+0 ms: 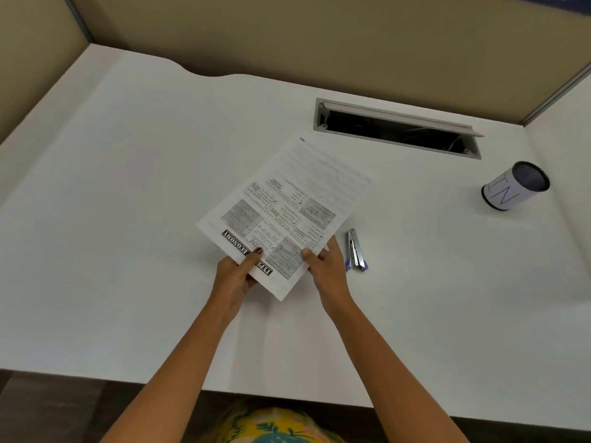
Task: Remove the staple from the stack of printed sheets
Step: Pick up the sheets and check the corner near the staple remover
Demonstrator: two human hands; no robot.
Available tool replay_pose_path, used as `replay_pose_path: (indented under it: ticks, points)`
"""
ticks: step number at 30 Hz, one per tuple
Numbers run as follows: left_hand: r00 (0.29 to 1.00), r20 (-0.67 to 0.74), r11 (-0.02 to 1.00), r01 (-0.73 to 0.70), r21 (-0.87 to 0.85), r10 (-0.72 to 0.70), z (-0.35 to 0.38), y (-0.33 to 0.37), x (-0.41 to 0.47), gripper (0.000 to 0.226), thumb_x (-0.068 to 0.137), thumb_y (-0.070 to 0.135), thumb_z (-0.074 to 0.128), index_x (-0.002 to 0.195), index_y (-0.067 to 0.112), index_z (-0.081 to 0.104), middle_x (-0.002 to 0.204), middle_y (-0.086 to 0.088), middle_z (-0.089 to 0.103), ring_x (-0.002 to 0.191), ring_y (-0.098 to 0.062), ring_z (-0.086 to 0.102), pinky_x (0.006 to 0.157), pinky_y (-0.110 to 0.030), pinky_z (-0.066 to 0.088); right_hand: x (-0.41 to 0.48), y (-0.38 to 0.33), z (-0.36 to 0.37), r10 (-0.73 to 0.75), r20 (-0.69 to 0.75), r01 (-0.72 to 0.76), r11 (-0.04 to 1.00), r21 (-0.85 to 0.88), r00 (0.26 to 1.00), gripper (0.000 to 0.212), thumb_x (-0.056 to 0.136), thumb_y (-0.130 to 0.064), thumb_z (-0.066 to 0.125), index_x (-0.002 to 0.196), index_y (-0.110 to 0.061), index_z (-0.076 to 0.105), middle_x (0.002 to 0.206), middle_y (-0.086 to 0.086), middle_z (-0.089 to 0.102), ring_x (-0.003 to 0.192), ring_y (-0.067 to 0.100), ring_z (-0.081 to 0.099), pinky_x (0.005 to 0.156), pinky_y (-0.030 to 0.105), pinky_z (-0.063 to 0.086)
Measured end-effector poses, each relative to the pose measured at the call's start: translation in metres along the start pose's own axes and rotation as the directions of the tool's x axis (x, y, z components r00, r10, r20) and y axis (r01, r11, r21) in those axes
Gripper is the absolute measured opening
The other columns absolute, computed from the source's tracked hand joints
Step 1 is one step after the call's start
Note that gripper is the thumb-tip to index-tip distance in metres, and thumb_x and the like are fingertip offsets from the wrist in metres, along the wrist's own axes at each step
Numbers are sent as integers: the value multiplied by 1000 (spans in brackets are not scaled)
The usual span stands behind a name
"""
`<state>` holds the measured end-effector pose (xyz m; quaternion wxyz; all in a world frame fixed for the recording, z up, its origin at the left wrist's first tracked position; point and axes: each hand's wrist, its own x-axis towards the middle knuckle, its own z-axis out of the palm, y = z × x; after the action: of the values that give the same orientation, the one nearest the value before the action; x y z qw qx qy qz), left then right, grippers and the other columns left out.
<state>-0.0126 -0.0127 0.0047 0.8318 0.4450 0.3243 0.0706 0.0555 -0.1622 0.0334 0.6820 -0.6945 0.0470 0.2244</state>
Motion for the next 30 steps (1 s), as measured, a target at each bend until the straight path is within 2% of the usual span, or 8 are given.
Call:
replay_pose_path:
  ticks: [3, 6, 9, 12, 16, 23, 26, 30]
  points:
    - [1000, -7, 999, -30, 30, 30, -1, -2, 1, 27, 86, 7, 65, 109, 21, 66, 103, 3, 75, 92, -15, 71, 67, -27, 58, 6, -4, -7, -13, -14, 11, 995, -98, 1000, 31, 96, -11, 56, 126, -12, 49, 116, 8, 68, 101, 19, 68, 89, 35, 57]
    - [998, -38, 998, -55, 21, 56, -2, -2, 1, 25, 86, 7, 65, 106, 22, 67, 100, 5, 75, 90, -12, 71, 66, -24, 57, 11, -5, -18, -134, -232, 78, 969, -235, 963, 21, 96, -23, 58, 114, -11, 55, 108, 9, 68, 89, 14, 67, 75, 15, 54]
    - [996, -53, 998, -69, 8, 69, -3, -2, 2, 26, 86, 6, 65, 107, 23, 66, 100, 6, 75, 90, -11, 71, 67, -24, 58, 17, 2, -36, -302, -425, 0, 815, -579, 853, 37, 85, -20, 70, 117, -9, 54, 115, 11, 58, 101, 24, 52, 84, 26, 42]
    - [994, -75, 997, -74, -13, 73, -1, -2, 4, 30, 87, 5, 64, 113, 20, 64, 104, 3, 72, 90, -11, 71, 67, -25, 58, 21, 13, -50, -259, -490, -253, 609, -752, 832, 60, 75, -30, 77, 123, -7, 48, 121, 16, 50, 109, 31, 44, 79, 25, 23]
    - [994, -85, 997, -70, -28, 67, 3, -2, 4, 39, 87, 4, 62, 124, 14, 58, 110, 0, 69, 91, -11, 71, 69, -26, 59, 20, 25, -58, -206, -471, -263, 612, -746, 858, 53, 79, -28, 74, 118, -2, 49, 118, 17, 52, 108, 32, 47, 83, 27, 31]
    - [993, -97, 995, -73, -63, 67, 8, 0, 4, 37, 87, 3, 62, 119, 22, 59, 112, 0, 69, 96, -13, 69, 75, -29, 59, 12, 13, -78, 2, -447, -106, 972, -208, 895, 36, 84, -22, 73, 117, -12, 62, 107, 6, 66, 87, 11, 60, 71, 8, 44]
    - [991, -114, 993, -77, -92, 66, 11, 3, 6, 36, 87, 3, 62, 118, 23, 60, 111, 1, 69, 96, -15, 68, 73, -29, 60, 5, 10, -84, 90, -333, -56, 992, 112, 939, 44, 86, -19, 72, 126, -12, 57, 116, 10, 66, 108, 22, 64, 98, 30, 49]
    - [990, -121, 990, -87, -107, 74, 17, 6, 7, 41, 87, 4, 62, 125, 18, 57, 111, 2, 69, 93, -12, 70, 69, -27, 59, 0, 7, -87, 80, -208, 22, 893, 449, 975, 45, 86, -11, 68, 128, -1, 56, 117, 19, 65, 109, 26, 66, 98, 41, 52]
